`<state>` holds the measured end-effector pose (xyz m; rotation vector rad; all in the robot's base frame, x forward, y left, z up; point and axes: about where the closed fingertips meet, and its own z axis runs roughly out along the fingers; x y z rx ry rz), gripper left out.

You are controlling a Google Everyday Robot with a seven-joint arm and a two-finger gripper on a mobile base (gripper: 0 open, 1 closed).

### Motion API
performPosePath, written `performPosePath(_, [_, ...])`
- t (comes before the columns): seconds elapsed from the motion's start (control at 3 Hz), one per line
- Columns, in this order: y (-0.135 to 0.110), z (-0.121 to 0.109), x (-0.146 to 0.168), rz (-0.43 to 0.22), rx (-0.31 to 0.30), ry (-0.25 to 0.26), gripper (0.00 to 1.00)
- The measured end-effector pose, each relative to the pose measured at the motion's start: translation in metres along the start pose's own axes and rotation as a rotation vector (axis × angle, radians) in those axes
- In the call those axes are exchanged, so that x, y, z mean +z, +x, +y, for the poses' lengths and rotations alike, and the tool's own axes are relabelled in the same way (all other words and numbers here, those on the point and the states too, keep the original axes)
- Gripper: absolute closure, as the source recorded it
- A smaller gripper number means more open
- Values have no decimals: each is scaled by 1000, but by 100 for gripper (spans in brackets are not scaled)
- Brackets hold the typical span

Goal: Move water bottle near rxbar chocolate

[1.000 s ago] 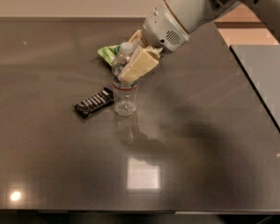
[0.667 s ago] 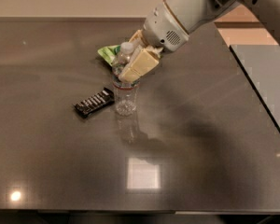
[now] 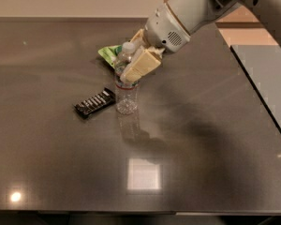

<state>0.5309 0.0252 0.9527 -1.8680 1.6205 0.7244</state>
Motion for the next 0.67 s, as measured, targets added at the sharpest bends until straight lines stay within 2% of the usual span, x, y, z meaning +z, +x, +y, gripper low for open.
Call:
performPosePath(0.33, [-1, 0, 1, 0, -2, -2, 0])
performPosePath(0.67, [-1, 0, 2, 0, -2, -2, 0])
